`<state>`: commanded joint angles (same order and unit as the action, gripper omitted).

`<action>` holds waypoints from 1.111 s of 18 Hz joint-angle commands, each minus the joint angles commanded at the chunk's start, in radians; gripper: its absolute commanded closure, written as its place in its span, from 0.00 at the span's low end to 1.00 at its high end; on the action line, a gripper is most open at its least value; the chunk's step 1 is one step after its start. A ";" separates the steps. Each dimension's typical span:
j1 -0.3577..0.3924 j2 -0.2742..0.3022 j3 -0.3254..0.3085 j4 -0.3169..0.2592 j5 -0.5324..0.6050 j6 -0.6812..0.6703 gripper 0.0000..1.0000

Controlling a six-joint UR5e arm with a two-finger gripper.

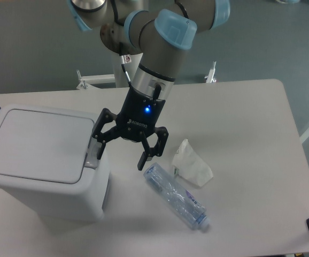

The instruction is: Open the trash can

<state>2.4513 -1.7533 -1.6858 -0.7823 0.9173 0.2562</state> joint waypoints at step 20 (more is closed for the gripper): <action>0.161 -0.070 0.043 -0.003 0.002 0.331 0.00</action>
<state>2.6121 -1.8238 -1.6429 -0.7854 0.9188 0.5874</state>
